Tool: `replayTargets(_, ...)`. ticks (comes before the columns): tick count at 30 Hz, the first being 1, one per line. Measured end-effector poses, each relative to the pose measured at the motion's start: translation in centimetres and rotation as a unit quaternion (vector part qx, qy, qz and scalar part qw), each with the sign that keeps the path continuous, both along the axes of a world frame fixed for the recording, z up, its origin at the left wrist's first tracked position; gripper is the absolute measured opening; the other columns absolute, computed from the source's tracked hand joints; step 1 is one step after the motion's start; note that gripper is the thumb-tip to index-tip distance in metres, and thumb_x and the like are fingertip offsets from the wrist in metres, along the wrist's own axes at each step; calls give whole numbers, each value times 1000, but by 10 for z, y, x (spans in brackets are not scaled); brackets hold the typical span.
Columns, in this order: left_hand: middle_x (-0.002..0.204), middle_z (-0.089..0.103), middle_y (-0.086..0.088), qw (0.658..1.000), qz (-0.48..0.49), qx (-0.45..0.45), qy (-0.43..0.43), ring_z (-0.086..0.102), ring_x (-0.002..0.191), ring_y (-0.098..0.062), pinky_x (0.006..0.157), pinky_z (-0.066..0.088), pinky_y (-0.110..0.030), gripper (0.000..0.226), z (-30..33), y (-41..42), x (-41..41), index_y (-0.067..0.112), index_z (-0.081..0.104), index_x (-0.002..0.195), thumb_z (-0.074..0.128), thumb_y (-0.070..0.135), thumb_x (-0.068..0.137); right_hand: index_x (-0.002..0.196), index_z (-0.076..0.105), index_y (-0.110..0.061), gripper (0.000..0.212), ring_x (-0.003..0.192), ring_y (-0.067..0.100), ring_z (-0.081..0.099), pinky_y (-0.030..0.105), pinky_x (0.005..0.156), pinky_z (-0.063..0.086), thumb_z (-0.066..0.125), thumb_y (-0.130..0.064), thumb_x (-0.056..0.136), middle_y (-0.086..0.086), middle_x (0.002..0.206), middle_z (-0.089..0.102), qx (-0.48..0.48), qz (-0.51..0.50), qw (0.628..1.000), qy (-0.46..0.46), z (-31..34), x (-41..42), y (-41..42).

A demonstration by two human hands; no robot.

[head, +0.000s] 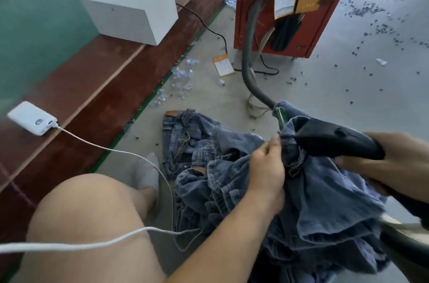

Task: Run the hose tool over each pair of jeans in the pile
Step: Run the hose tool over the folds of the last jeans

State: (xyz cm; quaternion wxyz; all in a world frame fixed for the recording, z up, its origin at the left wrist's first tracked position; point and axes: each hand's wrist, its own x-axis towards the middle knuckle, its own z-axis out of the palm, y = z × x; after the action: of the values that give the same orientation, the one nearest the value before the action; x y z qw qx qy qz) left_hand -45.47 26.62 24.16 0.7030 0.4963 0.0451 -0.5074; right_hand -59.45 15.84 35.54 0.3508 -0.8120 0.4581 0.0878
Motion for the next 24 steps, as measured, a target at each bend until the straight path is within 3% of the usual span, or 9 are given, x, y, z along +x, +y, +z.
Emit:
replayTargets(3, 103, 77, -14, 992, -61, 37, -103, 71, 103, -31, 100, 54, -50, 44, -2, 6, -2, 7, 71, 100, 44, 42, 108, 85, 69, -38, 18, 42, 14, 60, 31, 51, 44, 74, -54, 77, 1, 53, 66, -57, -19, 995, -85, -16, 26, 4)
replayTargets(6, 67, 55, 2, 960, -69, 86, -256, 50, 67, -15, 70, 44, -37, 47, 1, 11, -2, 14, 52, 71, 44, 46, 105, 79, 62, -26, 29, 57, 19, 64, 31, 54, 45, 81, -48, 79, 0, 56, 65, -147, -127, 966, -170, -24, 45, -3)
replayTargets(8, 61, 48, 10, 945, -56, 97, -308, 45, 63, -10, 66, 41, -37, 45, 5, 10, -6, 25, 49, 67, 42, 46, 106, 86, 65, -23, 32, 67, 25, 66, 35, 58, 47, 87, -44, 76, 3, 71, 70, -105, -133, 970, -173, -28, 54, -7)
replayTargets(13, 96, 71, 18, 896, 60, 127, -421, 66, 91, 3, 79, 55, -16, 21, -6, 10, 24, 33, 66, 110, 47, 24, 108, 107, 71, -24, 35, 78, 14, 67, 35, 63, 49, 89, -31, 78, -6, 86, 73, -75, -56, 990, -102, -56, 70, -8)
replayTargets(15, 111, 71, 7, 842, 89, 255, -466, 66, 104, -9, 86, 58, -31, 20, -23, 11, 71, 25, 63, 120, 49, 25, 106, 108, 69, -27, 33, 76, 9, 64, 32, 60, 47, 85, -27, 80, -12, 84, 70, -101, -68, 988, -94, -66, 65, -10)
replayTargets(18, 149, 53, -14, 869, -150, 398, -252, 51, 134, -34, 103, 49, -43, 68, -42, 5, 118, 13, 44, 152, 37, 61, 104, 103, 64, -34, 34, 73, 5, 63, 30, 58, 44, 84, -25, 77, -13, 79, 68, -106, -112, 983, -96, -72, 51, -12)
replayTargets(20, 142, 58, -11, 925, -218, 309, -43, 59, 124, -30, 87, 56, -37, 86, -49, 0, 119, 12, 42, 154, 47, 74, 94, 99, 59, -41, 39, 74, 0, 61, 27, 60, 44, 86, -27, 74, -16, 78, 67, -100, -107, 985, -91, -75, 44, -10)
replayTargets(22, 124, 70, -15, 951, -191, 241, 24, 69, 109, -33, 85, 59, -41, 88, -58, -6, 112, 6, 53, 145, 74, 64, 83, 99, 55, -47, 45, 77, -2, 60, 25, 63, 45, 87, -30, 73, -21, 83, 66, -82, -100, 988, -89, -74, 40, -6)
replayTargets(24, 113, 73, -25, 976, -104, 190, 36, 72, 103, -41, 86, 60, -46, 62, -62, -10, 102, -4, 63, 130, 84, 30, 84, 97, 53, -50, 46, 77, -7, 59, 20, 63, 44, 88, -32, 72, -27, 84, 64, -82, -103, 987, -92, -72, 34, -3)
